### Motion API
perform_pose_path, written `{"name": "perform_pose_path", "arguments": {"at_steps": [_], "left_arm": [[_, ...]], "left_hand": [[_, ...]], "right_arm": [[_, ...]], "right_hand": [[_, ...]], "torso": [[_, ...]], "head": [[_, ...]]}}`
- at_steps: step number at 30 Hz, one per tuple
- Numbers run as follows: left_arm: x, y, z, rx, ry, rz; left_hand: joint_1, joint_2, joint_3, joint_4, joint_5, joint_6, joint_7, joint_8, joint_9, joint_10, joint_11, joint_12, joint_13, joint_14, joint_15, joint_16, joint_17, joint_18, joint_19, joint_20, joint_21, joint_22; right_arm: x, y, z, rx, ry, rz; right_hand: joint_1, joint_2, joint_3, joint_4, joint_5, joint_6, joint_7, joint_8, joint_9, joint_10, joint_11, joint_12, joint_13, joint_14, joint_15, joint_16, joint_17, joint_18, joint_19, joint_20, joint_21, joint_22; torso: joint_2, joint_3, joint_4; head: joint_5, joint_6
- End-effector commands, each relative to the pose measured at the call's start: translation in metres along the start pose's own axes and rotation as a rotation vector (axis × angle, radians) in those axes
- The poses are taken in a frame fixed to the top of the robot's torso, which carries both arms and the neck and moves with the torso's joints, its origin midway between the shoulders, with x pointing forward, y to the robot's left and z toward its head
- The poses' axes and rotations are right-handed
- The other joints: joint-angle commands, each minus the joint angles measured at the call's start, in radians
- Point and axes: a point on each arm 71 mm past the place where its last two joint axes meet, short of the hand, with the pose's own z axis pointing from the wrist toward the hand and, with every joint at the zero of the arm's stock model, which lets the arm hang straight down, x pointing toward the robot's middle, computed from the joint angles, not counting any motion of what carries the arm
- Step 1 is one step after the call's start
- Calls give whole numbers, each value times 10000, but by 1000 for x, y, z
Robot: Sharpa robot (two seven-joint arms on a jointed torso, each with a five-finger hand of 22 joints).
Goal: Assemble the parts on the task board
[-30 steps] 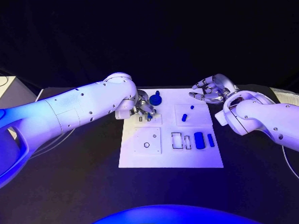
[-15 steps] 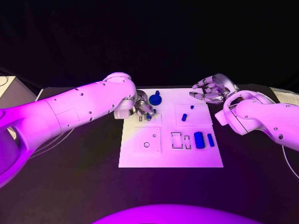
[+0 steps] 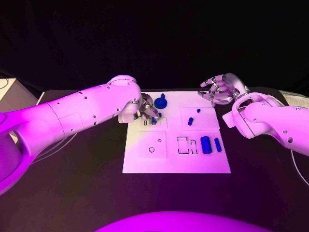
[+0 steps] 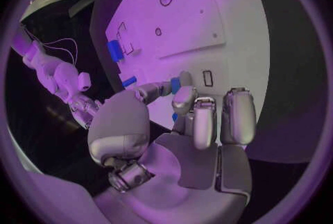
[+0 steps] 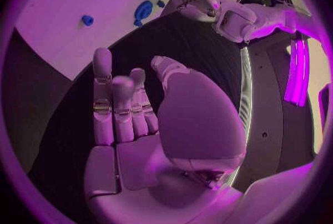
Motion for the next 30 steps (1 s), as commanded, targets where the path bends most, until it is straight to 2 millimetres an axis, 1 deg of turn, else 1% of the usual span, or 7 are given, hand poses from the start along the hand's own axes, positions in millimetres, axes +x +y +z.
{"name": "perform_pose_path", "arguments": {"at_steps": [1,6,11,16,17,19,30], "left_arm": [[2,-1,1,7,176,114],[2,-1,1,0,213,110],[3,0,1,-1,226,117],[2,0,1,-27,205,116],[2,1,1,-30,204,116],[2,1,1,-34,208,120],[5,1,3,-71,291,141]], "left_hand": [[25,102,2497,-2552,20,225,-171,-56,8,74,14,63,9,1056,-60,33,2635,-83,41,-42,68,360],[21,106,2496,-2555,32,228,-173,-58,12,73,14,58,1,1056,-60,33,2635,-86,50,-43,73,371],[19,108,2495,-2556,37,229,-173,-59,14,76,13,62,8,1056,-61,33,2635,-84,44,-44,69,363],[19,108,2495,-2556,37,229,-173,-59,14,76,13,62,8,1056,-61,33,2635,-84,44,-44,69,363],[19,108,2495,-2556,37,229,-173,-59,14,76,13,62,8,1056,-61,33,2635,-84,44,-44,69,363],[19,108,2495,-2556,37,229,-173,-59,14,76,13,62,8,1056,-61,33,2635,-84,44,-44,69,363],[11,115,2488,-2562,52,235,-175,-64,22,77,12,58,1,1056,-62,33,2635,-85,48,-45,72,368]], "right_arm": [[-3,2,0,-362,-444,203],[-4,2,1,-395,-535,259],[-4,2,2,-453,-591,343],[-4,2,2,-458,-597,501],[-4,2,2,-447,-590,537],[-4,1,3,-425,-565,618],[-4,1,3,-464,-518,837]], "right_hand": [[7,-138,211,-10,46,-72,55,98,24,-238,-137,-755,-837,-422,16,-1431,-1060,130,-25,29,-787,-676],[-46,-215,437,-17,51,-123,105,177,43,-302,-85,-1604,-1791,-765,92,-2710,-1575,108,-85,116,-1556,-1404],[-123,-283,763,-28,59,-127,220,286,74,-358,86,-3132,-3407,-1138,293,-4229,-1931,107,-330,291,-2560,-2409],[-188,-366,1038,-114,58,-201,426,319,63,-280,378,-4580,-5018,-1731,608,-5870,-2657,103,-874,621,-3550,-3440],[-178,-351,1077,-150,72,-223,405,320,57,-254,359,-4770,-5277,-1700,669,-6076,-2779,89,-855,692,-3659,-3615],[-223,-327,1075,-190,104,-411,580,266,25,-372,524,-5180,-5836,-1911,803,-6700,-3129,115,-1043,820,-4037,-4095],[-248,-234,1024,-419,147,-618,737,293,-22,-366,723,-5672,-7183,-2218,1084,-8063,-4116,126,-1516,1130,-4332,-5578]], "torso": [[3,3,-1],[4,16,5],[0,13,1],[-3,14,4],[-4,14,2],[-1,13,-1],[8,7,-8]], "head": [[-7,-13],[1,-21],[11,-31],[16,-35],[17,-38],[20,-42],[10,-62]]}}
